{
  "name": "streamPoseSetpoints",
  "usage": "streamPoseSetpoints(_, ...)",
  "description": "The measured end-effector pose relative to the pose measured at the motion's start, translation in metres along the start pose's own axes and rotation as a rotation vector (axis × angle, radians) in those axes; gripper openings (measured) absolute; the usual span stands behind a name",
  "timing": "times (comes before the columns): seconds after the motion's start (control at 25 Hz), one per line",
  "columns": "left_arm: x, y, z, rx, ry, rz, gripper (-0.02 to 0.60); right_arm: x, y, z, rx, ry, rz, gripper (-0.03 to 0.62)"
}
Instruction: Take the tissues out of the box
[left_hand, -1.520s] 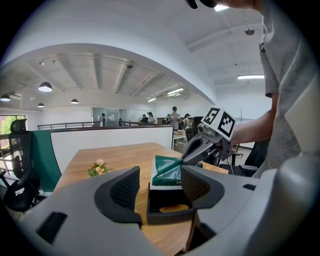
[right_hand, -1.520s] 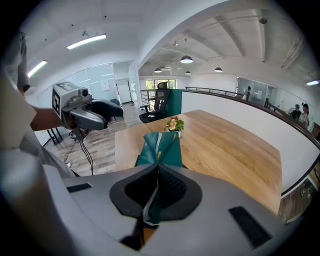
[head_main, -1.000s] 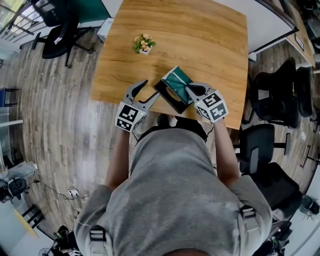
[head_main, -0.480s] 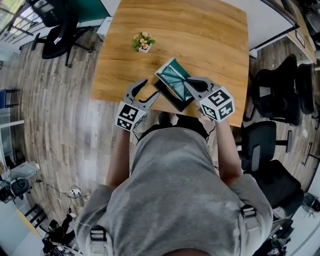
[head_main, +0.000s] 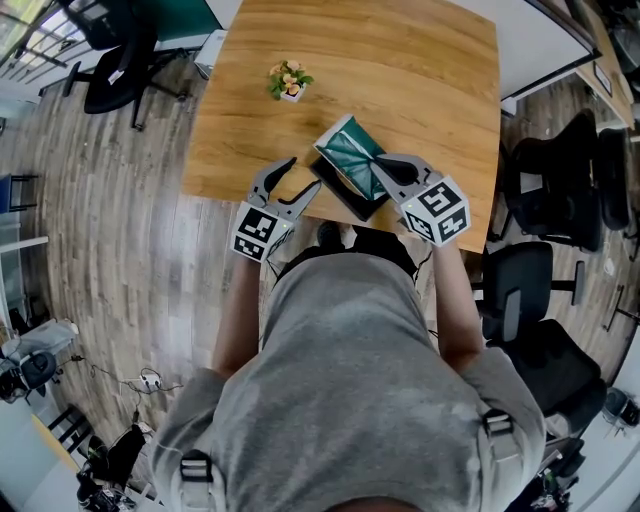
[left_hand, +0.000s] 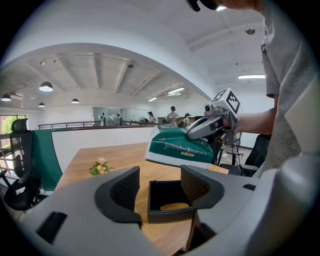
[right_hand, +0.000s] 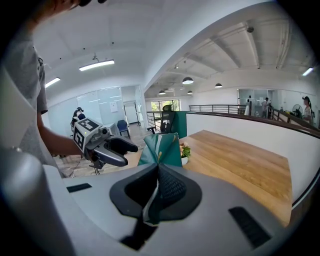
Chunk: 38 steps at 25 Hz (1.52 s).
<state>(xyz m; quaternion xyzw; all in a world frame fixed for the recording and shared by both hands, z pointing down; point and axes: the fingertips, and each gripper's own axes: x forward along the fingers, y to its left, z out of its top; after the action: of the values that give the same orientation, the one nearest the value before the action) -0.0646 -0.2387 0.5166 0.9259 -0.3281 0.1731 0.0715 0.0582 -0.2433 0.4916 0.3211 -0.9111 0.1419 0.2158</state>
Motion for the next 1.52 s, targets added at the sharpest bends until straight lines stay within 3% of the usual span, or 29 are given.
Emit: streamPoseSetpoints(1.52, -0.002, -0.013, -0.003, 0.02, 0.009, -0.018, 0.268, -0.011, 0.003, -0.013, -0.018, -0.016, -0.042, 0.011)
